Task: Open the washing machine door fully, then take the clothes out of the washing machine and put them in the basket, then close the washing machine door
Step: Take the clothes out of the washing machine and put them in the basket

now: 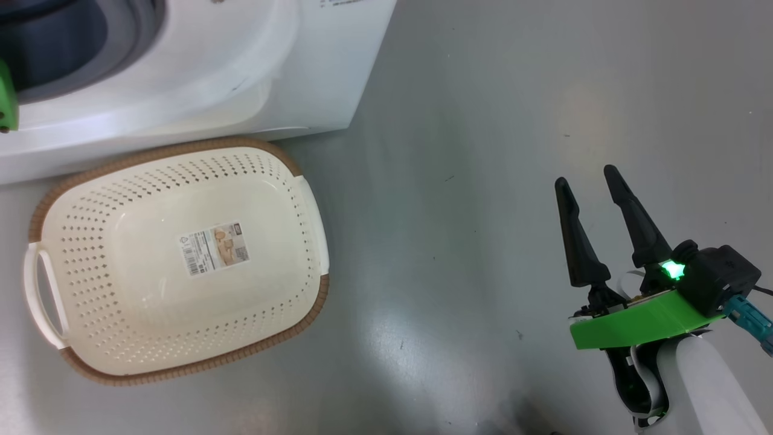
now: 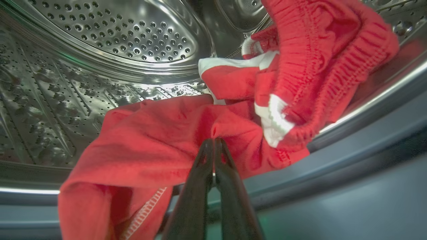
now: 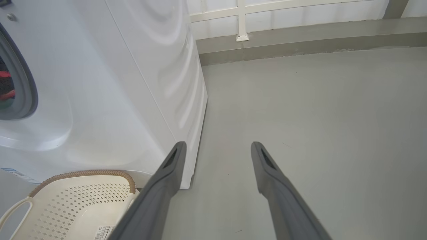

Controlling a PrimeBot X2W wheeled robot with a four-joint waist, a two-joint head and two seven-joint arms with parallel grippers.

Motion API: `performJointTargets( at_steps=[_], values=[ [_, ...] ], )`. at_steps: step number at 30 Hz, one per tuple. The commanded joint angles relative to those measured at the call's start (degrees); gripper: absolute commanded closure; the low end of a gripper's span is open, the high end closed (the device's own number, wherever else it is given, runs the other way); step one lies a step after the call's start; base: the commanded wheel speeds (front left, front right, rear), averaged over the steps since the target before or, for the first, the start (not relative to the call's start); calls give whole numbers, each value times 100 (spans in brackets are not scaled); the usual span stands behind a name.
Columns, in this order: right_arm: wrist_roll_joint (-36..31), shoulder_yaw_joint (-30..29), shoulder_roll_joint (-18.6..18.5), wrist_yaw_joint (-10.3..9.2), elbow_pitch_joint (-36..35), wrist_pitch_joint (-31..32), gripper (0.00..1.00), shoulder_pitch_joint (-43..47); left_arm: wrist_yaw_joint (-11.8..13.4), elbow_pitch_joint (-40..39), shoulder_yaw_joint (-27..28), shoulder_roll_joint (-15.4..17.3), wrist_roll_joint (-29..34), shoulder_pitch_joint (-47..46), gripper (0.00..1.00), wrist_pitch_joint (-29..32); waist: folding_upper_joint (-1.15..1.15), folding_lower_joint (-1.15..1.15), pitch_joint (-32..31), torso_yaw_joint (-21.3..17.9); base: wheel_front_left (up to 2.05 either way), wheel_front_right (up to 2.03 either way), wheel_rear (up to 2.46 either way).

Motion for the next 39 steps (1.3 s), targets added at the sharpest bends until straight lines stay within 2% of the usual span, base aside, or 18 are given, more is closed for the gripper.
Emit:
performJointTargets(
  at_steps=[1,9,17,21,32,36,39],
  values=[
    [-1,106,6,36,-143,-37,0,13,40,-146,62,288,-84,-26,100,-33,0,0,-32,24,0,0,0],
    [-9,74,7,36,-142,-37,0,-18,18,-711,288,156,-417,294,100,-33,0,0,-166,159,0,0,0],
    [-36,11,7,36,-76,-37,0,32,5,-1946,879,-137,-939,1121,100,-33,0,0,-506,389,0,0,0],
    [-38,-25,-26,36,-38,-37,0,104,-78,-2739,1319,-382,-1180,1681,100,-33,0,0,-722,517,0,0,0],
    [-1,-92,-152,36,20,-37,0,419,-366,-4559,2056,-1100,-1149,3084,100,-33,0,0,-1185,880,0,0,0],
    [9,-124,-190,36,24,-37,0,479,-392,-5201,2212,-1339,-1214,3430,100,-33,0,0,-1264,982,0,0,0],
    [6,-124,-200,36,19,-37,0,501,-395,-5766,2131,-1447,-1280,3687,100,-34,0,0,-1283,1034,0,0,0]
  ],
)
